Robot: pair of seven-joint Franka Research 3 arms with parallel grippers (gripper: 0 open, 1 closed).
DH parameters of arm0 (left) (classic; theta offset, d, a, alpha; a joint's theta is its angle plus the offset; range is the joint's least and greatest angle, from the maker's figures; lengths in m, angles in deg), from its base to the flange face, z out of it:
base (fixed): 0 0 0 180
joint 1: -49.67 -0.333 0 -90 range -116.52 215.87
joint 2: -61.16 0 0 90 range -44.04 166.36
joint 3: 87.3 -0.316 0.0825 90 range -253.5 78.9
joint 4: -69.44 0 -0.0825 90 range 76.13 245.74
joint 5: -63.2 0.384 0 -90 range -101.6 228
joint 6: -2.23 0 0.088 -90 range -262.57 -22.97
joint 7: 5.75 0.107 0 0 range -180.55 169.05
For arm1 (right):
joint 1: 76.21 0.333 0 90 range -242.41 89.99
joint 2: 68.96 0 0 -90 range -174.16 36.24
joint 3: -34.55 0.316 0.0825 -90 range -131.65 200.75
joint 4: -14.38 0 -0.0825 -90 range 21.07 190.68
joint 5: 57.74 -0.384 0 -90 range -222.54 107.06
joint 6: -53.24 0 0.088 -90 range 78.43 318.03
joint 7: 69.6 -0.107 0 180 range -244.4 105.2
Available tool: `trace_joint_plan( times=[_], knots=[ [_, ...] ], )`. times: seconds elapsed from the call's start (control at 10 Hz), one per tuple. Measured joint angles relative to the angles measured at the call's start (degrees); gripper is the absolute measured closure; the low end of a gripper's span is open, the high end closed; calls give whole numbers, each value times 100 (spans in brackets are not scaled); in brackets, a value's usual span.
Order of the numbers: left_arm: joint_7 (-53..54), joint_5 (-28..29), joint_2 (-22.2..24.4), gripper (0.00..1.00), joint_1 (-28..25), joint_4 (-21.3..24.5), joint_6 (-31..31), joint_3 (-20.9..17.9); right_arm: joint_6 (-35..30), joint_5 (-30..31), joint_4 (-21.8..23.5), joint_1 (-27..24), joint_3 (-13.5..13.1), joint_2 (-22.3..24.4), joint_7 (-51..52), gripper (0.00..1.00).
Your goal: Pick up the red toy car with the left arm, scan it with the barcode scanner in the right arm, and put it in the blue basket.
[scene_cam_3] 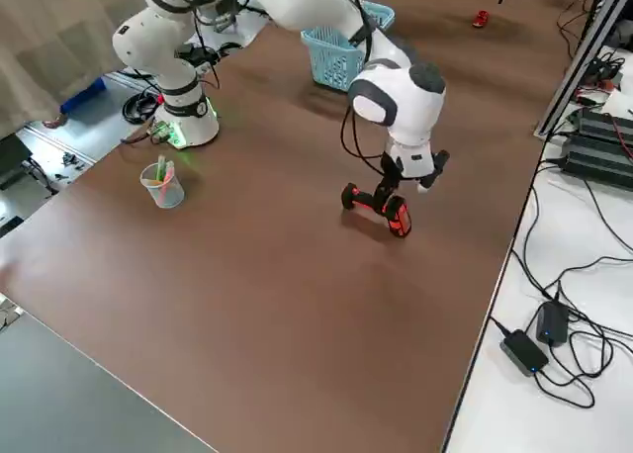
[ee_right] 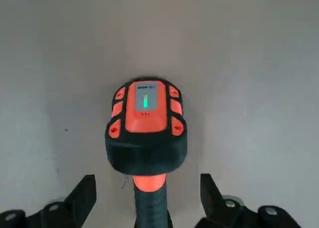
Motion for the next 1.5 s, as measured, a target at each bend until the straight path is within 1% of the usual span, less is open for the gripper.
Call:
trace_joint_plan(
  times=[0.1,0.2,0.5,0.7,0.9,1.1,1.2,1.4,1.5],
  knots=[
    [-6,0,-63,0,3,6,-1,-2,260,0,191,30,0,-22,0,7],
    [-8,0,-136,0,5,13,-58,-3,357,0,294,41,0,-37,0,7],
    [-11,0,-390,0,-12,38,-469,-31,367,2,409,45,-3,-38,1,8],
    [-14,-1,-483,0,-29,223,-814,-37,381,3,479,45,-4,-39,4,9],
    [-14,-124,-495,0,-31,385,-989,-37,383,4,533,45,-5,-39,9,12],
    [-23,-254,-494,3,-22,393,-1040,-37,383,6,693,48,-4,-41,18,20],
    [-40,-294,-494,12,-22,394,-1051,-37,388,7,758,59,-3,-41,22,22],
    [-65,-313,-493,47,-20,388,-1095,-37,388,7,797,74,-3,-40,25,24],
    [-70,-314,-470,51,-19,386,-1097,-37,384,7,798,84,-3,-40,27,26]
  ],
)
